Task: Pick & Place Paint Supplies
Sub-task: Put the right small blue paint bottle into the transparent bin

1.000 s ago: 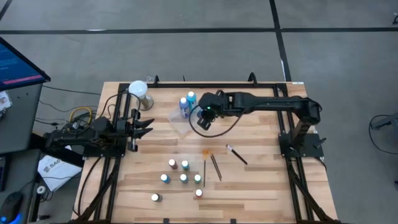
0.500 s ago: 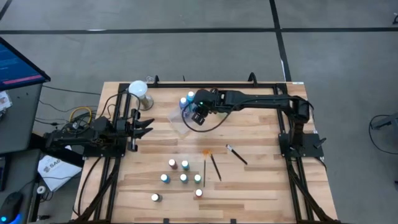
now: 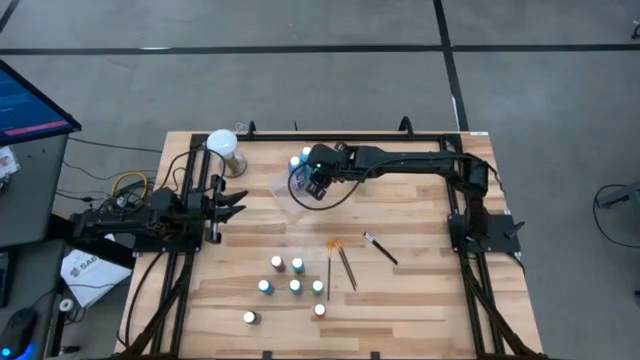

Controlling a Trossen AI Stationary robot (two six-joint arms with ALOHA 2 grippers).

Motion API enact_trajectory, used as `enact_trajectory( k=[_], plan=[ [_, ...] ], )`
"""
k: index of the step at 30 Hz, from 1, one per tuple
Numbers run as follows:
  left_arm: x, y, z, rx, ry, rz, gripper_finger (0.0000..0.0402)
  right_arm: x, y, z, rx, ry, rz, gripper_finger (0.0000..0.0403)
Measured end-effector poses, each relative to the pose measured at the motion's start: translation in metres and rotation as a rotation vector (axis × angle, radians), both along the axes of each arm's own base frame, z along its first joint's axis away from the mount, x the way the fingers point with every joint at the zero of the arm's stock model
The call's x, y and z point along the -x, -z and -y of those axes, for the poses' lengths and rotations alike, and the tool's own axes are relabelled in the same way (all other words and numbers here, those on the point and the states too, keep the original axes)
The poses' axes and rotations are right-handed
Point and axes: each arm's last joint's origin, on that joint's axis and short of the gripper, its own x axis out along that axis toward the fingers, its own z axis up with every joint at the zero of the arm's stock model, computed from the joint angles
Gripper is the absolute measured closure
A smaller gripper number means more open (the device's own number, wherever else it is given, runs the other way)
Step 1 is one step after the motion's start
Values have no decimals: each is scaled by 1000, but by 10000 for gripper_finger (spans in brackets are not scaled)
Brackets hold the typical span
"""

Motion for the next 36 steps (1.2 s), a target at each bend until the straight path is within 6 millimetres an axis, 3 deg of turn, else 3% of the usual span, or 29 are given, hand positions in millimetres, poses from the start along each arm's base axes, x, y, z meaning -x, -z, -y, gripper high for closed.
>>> enact_trajectory(
  k=[28, 36],
  plan=[
    [0, 0, 0, 0, 0, 0, 401, 3, 2, 11, 6, 31, -1, 279],
    [0, 0, 0, 0, 0, -1, 401, -4, 20, 11, -2, 24, -37, 277]
  ],
)
